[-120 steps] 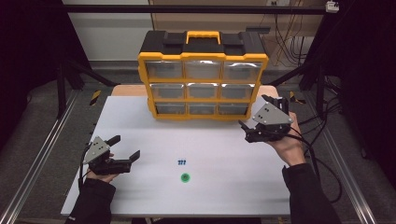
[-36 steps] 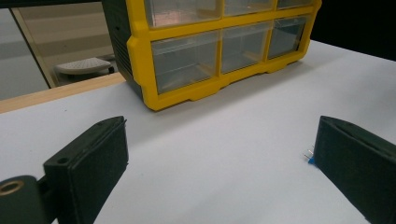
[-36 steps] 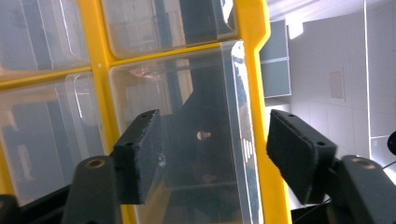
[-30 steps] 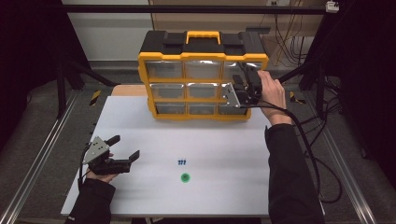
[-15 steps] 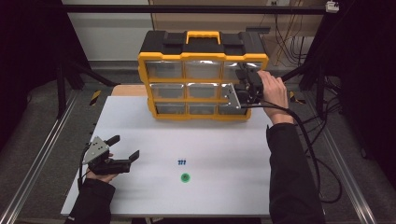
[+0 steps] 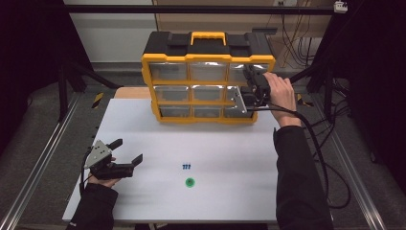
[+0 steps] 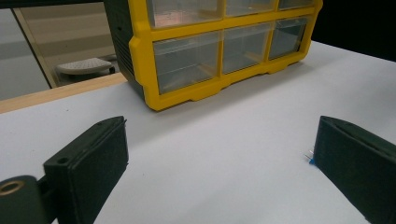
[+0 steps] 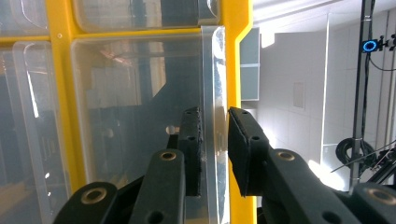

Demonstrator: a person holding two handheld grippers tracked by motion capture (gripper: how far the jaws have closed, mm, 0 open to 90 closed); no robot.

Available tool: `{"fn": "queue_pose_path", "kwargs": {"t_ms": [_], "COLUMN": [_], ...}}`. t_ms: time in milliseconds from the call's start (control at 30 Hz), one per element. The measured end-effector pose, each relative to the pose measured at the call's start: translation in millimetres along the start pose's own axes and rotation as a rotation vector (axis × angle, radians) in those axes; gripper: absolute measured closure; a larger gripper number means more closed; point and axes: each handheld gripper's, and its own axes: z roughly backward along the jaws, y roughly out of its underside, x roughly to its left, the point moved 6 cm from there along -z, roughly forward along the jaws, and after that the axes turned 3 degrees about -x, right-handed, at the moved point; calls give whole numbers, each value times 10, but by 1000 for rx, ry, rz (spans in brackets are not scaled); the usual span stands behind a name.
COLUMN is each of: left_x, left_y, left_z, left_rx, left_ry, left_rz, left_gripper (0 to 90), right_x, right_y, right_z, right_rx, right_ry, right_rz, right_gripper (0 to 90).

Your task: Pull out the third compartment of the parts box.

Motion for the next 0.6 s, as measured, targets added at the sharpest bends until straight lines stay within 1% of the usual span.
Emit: {"fn": "queue_pose_path", "kwargs": {"t_ms": [33,233,300,400,500,567,600], "left_x": [1,1,2,3,3,4,4], "left_y": [0,-1,-1,2,1,1,2], "left_z": [0,2,2,0,1,0,0], "left_rx": [0,-1,-1,1,1,1,1], "left_ry": [0,-1,0,-1,-1,-1,-1], "left_rz": [0,0,0,-1,-1,0,-1], "left_gripper": [24,24,24,24,24,24,24], "right_x": [-1,2,6,20,14,16,12], "right_y": [0,6,5,11,10,11,12], "right_z": [-5,-5,-8,-5,-4,2,7], "right_rx": [-4,1,-9,-9,-14,-15,-17], "right_ry": [8,12,25,34,32,29,24], "right_rz": [3,15,24,19,30,19,22], "right_gripper": [764,781,785,790,793,793,793]}}
